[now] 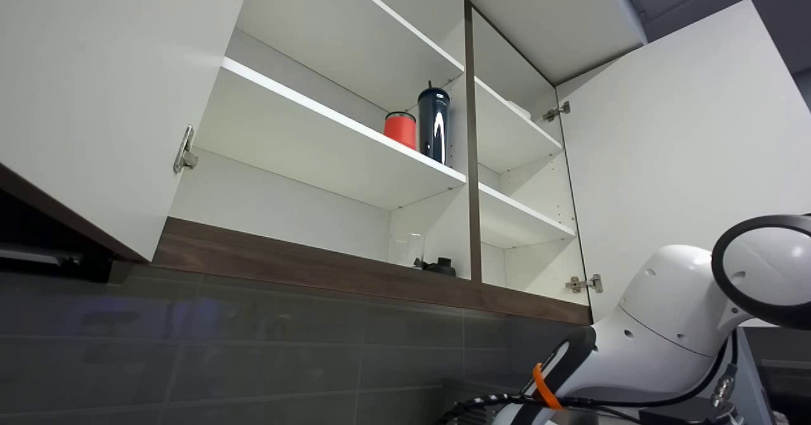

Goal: Move the object on the countertop

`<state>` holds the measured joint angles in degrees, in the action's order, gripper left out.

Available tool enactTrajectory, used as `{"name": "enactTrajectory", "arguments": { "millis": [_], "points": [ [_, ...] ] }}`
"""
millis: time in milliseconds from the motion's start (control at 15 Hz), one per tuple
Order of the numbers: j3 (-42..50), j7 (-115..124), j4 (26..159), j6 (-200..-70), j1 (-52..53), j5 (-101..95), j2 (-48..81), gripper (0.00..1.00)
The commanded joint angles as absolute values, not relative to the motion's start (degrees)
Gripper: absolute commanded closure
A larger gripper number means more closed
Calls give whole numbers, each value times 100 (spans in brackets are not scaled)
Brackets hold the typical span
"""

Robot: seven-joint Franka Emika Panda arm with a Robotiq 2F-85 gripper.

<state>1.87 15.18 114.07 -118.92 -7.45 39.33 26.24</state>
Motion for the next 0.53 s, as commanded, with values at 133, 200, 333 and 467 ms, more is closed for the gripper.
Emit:
{"name": "enactTrajectory", "arguments": {
  "millis": [133,200,333,467],
  "points": [
    [211,1484,11604,-11798,-546,3827,2360,0],
    [207,1468,11639,-11829,-513,3821,2306,0],
    [197,1444,11695,-11882,-448,3801,2222,0],
    [183,1435,11772,-11923,-381,3776,2123,0]
  ]
}}
